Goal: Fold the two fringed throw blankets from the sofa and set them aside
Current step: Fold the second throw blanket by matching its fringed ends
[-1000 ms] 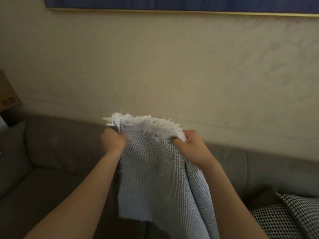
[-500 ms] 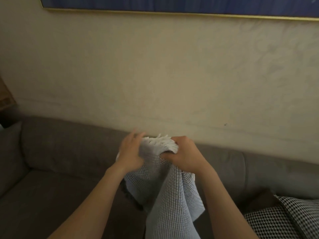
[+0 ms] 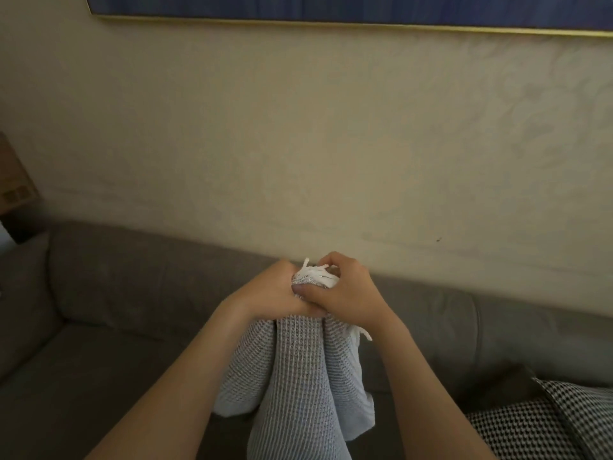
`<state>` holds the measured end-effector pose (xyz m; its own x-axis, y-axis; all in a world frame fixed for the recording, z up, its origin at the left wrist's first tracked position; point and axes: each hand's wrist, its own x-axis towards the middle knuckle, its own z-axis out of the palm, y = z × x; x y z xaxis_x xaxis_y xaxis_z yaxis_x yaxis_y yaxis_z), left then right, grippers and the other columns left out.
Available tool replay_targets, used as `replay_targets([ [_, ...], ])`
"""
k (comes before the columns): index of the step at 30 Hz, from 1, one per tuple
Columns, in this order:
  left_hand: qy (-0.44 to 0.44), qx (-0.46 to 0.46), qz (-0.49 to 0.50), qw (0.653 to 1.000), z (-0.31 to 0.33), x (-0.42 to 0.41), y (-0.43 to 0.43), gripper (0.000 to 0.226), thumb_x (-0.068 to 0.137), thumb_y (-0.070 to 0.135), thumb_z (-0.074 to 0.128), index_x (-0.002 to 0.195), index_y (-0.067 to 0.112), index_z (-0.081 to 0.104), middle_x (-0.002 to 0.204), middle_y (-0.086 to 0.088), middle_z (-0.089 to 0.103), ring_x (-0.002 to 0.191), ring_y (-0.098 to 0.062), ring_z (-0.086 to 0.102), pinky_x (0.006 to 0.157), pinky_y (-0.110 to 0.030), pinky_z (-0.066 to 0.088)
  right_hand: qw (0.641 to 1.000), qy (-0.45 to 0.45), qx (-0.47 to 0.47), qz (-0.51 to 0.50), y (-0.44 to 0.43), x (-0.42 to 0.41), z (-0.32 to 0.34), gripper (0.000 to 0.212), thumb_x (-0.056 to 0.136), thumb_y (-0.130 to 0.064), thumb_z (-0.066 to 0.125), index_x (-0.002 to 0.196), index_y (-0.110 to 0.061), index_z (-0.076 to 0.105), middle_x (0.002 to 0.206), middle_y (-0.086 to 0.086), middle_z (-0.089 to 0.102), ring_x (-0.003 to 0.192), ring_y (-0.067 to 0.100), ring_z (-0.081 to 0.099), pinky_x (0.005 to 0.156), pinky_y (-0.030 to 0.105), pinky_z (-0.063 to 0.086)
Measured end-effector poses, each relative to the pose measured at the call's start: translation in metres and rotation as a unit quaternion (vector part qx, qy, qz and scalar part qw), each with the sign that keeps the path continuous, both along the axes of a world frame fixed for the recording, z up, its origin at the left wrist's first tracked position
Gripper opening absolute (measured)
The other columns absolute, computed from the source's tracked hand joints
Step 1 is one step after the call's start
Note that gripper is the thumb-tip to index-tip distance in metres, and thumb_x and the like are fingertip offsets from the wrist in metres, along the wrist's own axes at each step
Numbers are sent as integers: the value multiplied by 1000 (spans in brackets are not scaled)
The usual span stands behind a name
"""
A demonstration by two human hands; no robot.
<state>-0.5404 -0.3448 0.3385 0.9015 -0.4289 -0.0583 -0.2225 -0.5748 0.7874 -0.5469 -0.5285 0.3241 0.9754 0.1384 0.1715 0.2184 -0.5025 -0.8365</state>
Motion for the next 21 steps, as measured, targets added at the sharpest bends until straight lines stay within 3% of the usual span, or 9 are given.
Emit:
replay_targets([
  [2, -10, 13, 15, 1000, 6, 2, -1, 27, 74, 35, 91, 91, 19, 78, 88, 0, 81, 85, -18, 78, 78, -42, 61, 998, 22, 47, 35, -7, 0, -7, 42, 74, -50, 92, 102, -25, 72, 93, -6, 79, 87, 11, 75, 76, 36, 61],
  [4, -19, 13, 53, 998, 10, 4, 0, 24, 73, 33, 91, 82, 16, 76, 75, 7, 77, 71, -11, 73, 67, -32, 57, 993, 53, 79, 75, -19, 0, -15, 38, 79, -39, 93, 109, -23, 75, 101, -2, 80, 96, 19, 77, 83, 37, 61],
  [6, -14, -28, 92, 995, 15, 4, 2, 17, 74, 20, 92, 75, 15, 76, 65, 12, 71, 64, -7, 67, 62, -26, 49, 991, 81, 45, 99, -29, 1, -31, 29, 79, -27, 94, 102, -22, 78, 98, -4, 81, 93, 15, 77, 80, 35, 60],
  [8, -6, -78, 105, 991, 20, 5, 5, 16, 74, 15, 92, 81, 10, 80, 71, 6, 74, 68, -10, 70, 65, -29, 49, 990, 93, -12, 104, -35, 1, -55, 22, 79, -23, 93, 96, -22, 79, 93, -8, 80, 88, 8, 75, 79, 34, 61],
  [13, -28, -168, 159, 973, 27, 11, 13, 27, 71, 23, 98, 93, 17, 85, 93, 7, 83, 90, -9, 78, 84, -30, 59, 971, 169, -89, 141, -43, -2, -98, 51, 74, -34, 94, 121, -27, 76, 116, -10, 78, 107, 7, 73, 95, 39, 61],
  [15, -66, -192, 191, 960, 25, 12, 15, 28, 77, 26, 96, 103, 23, 85, 98, 16, 82, 94, -1, 76, 83, -23, 57, 963, 187, -124, 147, -47, -3, -104, 54, 70, -38, 93, 120, -28, 75, 115, -11, 77, 104, 6, 73, 92, 37, 62],
  [17, -123, -182, 236, 947, 18, 16, 15, 24, 81, 26, 93, 103, 27, 84, 92, 20, 80, 86, 7, 74, 76, -19, 54, 961, 185, -147, 145, -51, -1, -103, 41, 73, -34, 93, 110, -26, 77, 106, -11, 78, 95, 1, 73, 89, 33, 62],
  [19, -176, -161, 275, 931, 10, 16, 13, 16, 84, 24, 90, 97, 28, 84, 82, 25, 76, 79, 6, 72, 72, -25, 56, 957, 187, -162, 150, -55, 3, -98, 23, 74, -29, 92, 90, -27, 76, 90, -13, 77, 78, -7, 69, 77, 28, 61],
  [21, -219, -157, 315, 910, 4, 16, 9, 7, 88, 22, 86, 94, 25, 84, 79, 22, 73, 77, -1, 72, 71, -33, 59, 955, 183, -178, 149, -58, 6, -95, 27, 72, -28, 94, 74, -29, 67, 75, -17, 70, 65, -8, 64, 61, 18, 51],
])
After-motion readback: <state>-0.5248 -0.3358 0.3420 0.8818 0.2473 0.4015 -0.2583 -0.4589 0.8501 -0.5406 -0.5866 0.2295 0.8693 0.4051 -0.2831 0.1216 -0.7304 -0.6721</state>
